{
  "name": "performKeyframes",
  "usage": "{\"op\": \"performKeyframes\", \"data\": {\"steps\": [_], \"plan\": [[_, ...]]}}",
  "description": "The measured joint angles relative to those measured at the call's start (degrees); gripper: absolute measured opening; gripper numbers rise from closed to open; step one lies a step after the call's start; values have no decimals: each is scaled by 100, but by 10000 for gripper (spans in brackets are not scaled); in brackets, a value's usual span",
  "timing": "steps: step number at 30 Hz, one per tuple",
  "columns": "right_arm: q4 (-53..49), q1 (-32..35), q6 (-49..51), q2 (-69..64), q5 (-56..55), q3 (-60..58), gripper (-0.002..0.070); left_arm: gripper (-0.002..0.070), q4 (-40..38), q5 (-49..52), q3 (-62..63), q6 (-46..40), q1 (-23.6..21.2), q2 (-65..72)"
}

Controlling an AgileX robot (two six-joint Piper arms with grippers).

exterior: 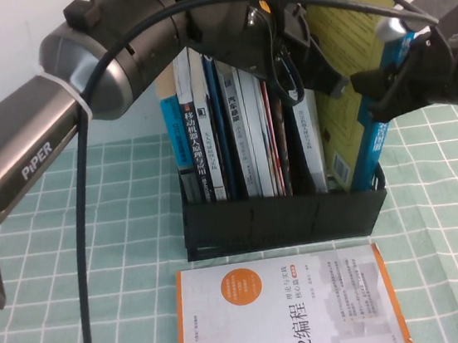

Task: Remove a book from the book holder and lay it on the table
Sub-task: Pick up the right side book from the book shelf

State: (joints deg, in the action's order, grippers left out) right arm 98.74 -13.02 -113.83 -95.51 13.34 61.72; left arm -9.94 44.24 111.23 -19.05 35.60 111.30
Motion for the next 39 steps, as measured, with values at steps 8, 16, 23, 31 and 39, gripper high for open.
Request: {"op": "performKeyframes", "data": {"steps": [8,16,23,31,39], "plan": [[61,22,-241,170,256,-235,332,-4,0,48,0,0,0,-12],[50,34,-203,198,268,-63,332,-4,-11,61,0,0,-9,-24],[6,206,-91,558,344,305,331,-4,-20,152,-21,10,-35,-328],[-105,424,29,837,784,461,245,-3,106,223,-29,113,-98,-823],[-200,451,79,902,1008,644,244,-3,135,598,-29,162,-98,-1036]]}}
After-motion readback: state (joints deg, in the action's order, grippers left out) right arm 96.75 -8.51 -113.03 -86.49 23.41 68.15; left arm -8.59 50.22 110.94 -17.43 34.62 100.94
